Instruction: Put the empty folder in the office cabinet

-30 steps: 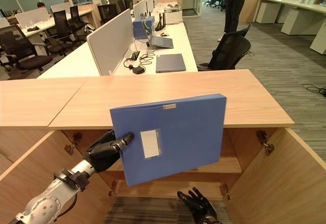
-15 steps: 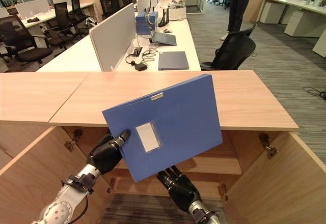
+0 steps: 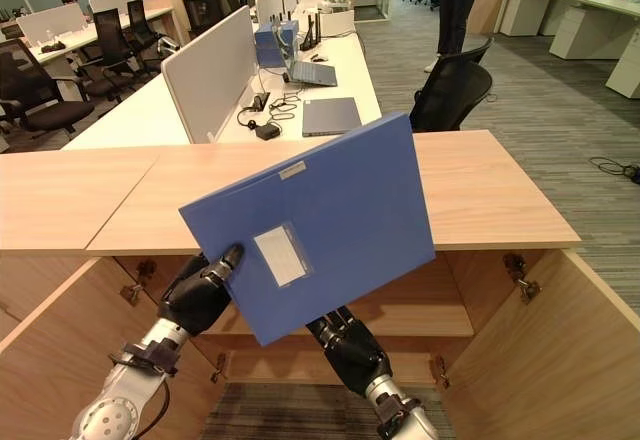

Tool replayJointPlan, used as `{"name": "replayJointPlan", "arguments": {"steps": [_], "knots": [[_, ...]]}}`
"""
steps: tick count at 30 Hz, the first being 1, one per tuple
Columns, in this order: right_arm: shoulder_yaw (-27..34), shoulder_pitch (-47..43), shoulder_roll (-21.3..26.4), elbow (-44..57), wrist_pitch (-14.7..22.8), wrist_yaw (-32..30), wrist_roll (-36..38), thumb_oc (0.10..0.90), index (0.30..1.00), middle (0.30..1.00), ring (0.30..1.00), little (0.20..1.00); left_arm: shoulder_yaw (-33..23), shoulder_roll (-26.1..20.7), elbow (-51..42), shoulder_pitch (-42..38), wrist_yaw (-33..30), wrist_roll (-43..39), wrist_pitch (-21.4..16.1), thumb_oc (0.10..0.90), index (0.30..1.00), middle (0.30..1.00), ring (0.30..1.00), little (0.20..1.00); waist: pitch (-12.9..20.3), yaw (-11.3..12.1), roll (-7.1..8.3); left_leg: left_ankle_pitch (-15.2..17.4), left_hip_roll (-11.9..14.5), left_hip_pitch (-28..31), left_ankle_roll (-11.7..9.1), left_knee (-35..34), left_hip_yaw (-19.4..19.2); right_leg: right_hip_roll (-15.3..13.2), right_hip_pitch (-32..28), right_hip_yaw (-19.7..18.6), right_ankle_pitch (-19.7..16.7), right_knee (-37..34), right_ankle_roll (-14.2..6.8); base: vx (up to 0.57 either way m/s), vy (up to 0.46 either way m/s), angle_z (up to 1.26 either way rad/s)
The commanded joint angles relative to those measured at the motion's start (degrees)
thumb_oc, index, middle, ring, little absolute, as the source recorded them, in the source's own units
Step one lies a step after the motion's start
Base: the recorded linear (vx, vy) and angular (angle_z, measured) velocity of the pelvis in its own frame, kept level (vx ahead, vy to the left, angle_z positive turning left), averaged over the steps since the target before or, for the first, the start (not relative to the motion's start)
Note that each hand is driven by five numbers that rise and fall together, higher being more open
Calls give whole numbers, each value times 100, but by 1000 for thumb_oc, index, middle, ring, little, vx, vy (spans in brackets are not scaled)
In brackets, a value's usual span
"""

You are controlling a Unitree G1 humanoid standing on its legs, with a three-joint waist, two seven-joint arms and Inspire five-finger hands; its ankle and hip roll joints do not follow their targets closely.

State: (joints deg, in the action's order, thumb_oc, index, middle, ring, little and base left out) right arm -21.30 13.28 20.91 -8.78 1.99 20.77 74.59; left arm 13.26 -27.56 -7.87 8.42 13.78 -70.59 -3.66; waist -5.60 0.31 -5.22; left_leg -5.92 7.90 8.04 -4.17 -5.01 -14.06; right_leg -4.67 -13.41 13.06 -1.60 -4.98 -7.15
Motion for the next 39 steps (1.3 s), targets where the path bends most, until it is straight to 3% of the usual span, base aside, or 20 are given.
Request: {"name": "replayJointPlan", "arguments": {"steps": [1,14,24,30,38,39], "knots": [[483,-952,-371,976,604,289,529,800,900,900,900,900,-424,8,-375,-523,286,101,-504,400,300,300,300,300,26,8,179,370,202,427,-385,1,57,-96,71,-459,806,197,-20,0,0,0],[992,-1296,-809,945,1199,-189,744,800,900,900,900,900,-227,226,-386,-359,213,190,-386,400,300,300,300,300,71,14,139,424,163,480,-343,1,97,-101,9,-427,875,246,19,0,0,0],[1219,-1307,-907,930,1341,-306,850,800,900,900,900,900,-249,271,-376,-303,204,323,-364,400,300,300,300,300,63,37,163,455,140,494,-326,1,132,-94,-5,-416,878,253,26,0,0,0],[1105,-1144,-730,1447,1212,-174,755,800,900,900,900,900,-360,259,-422,-294,230,347,-383,400,300,300,300,300,48,22,186,454,139,476,-328,1,133,-97,10,-420,872,257,25,0,0,0],[844,-990,-171,2262,869,100,470,800,900,900,900,900,-579,206,-447,-299,341,350,-470,400,300,300,300,300,44,8,218,442,138,455,-326,1,122,-106,48,-434,863,271,13,0,0,0],[737,-1045,92,2347,728,190,320,800,900,900,900,900,-632,166,-452,-367,381,296,-506,400,300,300,300,300,46,15,237,435,139,450,-330,1,118,-107,59,-434,855,276,9,0,0,0]]}}
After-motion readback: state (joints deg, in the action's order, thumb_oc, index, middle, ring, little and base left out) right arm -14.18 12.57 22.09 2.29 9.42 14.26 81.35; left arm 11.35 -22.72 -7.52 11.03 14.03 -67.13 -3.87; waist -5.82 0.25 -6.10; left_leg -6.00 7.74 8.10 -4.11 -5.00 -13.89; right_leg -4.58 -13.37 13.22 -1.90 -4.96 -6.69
